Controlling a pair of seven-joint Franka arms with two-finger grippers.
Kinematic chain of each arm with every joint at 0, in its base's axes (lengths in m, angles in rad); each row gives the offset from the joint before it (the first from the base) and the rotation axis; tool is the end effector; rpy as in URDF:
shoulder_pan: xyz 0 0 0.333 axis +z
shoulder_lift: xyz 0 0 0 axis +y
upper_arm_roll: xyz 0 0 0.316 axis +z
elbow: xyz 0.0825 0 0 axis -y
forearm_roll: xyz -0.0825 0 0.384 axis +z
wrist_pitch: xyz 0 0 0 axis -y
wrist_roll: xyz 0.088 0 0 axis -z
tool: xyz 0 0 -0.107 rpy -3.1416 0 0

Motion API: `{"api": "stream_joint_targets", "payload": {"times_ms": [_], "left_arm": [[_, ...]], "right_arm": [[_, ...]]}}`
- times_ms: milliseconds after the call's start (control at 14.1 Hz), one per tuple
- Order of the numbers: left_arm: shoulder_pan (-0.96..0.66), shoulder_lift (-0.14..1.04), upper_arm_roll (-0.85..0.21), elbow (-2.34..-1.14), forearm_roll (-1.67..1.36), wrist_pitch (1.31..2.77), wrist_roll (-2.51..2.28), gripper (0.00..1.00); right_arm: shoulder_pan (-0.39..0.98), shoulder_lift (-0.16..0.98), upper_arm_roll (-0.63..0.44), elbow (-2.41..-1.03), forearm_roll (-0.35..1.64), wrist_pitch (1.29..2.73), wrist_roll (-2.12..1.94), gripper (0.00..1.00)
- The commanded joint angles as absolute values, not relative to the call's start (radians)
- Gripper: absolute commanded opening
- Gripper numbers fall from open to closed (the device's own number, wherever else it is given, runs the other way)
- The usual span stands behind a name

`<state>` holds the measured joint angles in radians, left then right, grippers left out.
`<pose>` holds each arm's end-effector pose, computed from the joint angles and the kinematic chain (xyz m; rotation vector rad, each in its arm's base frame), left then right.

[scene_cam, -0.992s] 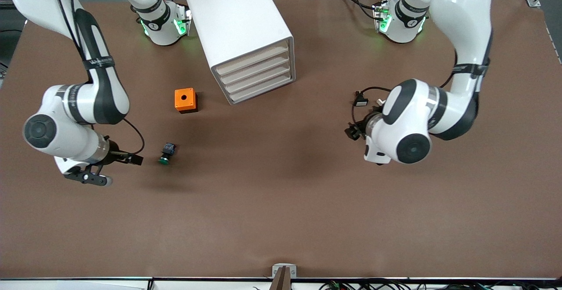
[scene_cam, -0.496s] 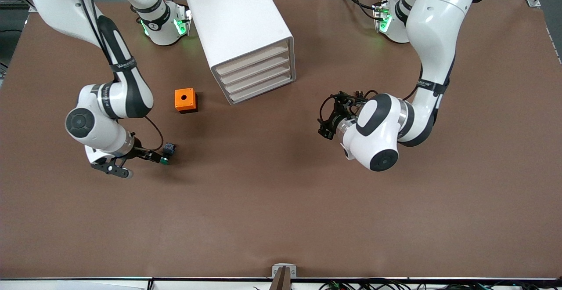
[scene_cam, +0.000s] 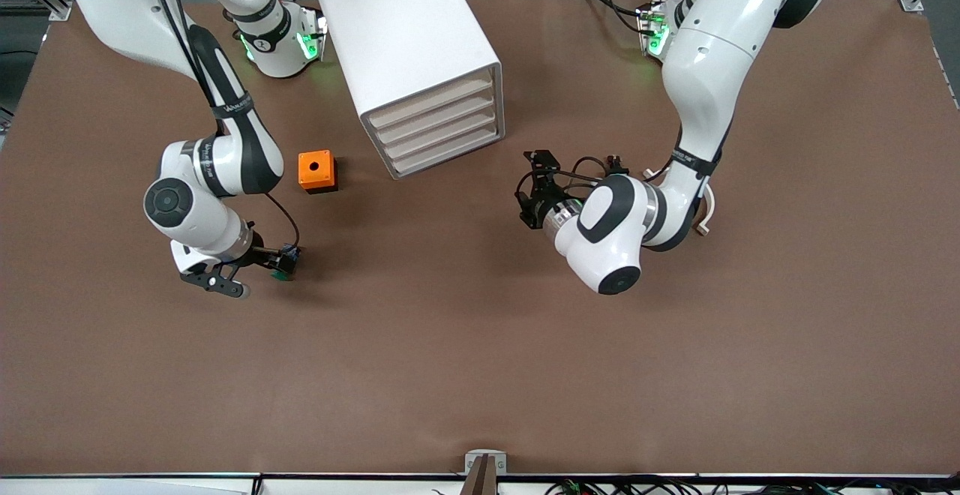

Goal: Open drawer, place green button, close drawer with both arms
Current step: 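Grasp the green button with the right gripper while the left gripper grips the drawer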

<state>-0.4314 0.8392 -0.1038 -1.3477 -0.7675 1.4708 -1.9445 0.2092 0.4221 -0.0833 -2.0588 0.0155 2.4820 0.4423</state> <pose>0.5420 -0.3978 0.2243 -1.6646 -1.7771 1.3711 0.5890 0.0753 0.2288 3.0786 -0.4989 0.0148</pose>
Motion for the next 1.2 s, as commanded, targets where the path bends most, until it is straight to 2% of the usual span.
{"api": "stream_joint_targets", "payload": {"times_ms": [0,354,709,921,992,1134], "left_arm": [[-0.448,0.882,-0.107,-1.324,-0.831,1.453,-2.035,1.0],[-0.452,0.963,-0.136,-1.324,-0.91,1.448,-2.125,0.98],[-0.472,1.015,-0.17,-1.328,-0.968,1.428,-2.123,0.6],[-0.498,1.029,-0.17,-1.328,-0.983,1.428,-2.12,0.58],[-0.511,1.031,-0.17,-1.328,-0.982,1.428,-2.12,0.58],[-0.523,1.034,-0.17,-1.339,-0.982,1.428,-2.123,0.58]], "right_arm": [[0.228,0.423,-0.083,-2.118,0.021,2.56,0.501,1.0],[0.239,0.44,-0.083,-2.132,0.02,2.565,0.503,1.0],[0.238,0.472,-0.084,-2.129,0.02,2.565,0.502,1.0],[0.235,0.477,-0.084,-2.129,0.02,2.56,0.502,1.0],[0.236,0.477,-0.083,-2.129,0.02,2.554,0.503,0.96],[0.238,0.476,-0.083,-2.131,0.02,2.546,0.505,0.79]]}}
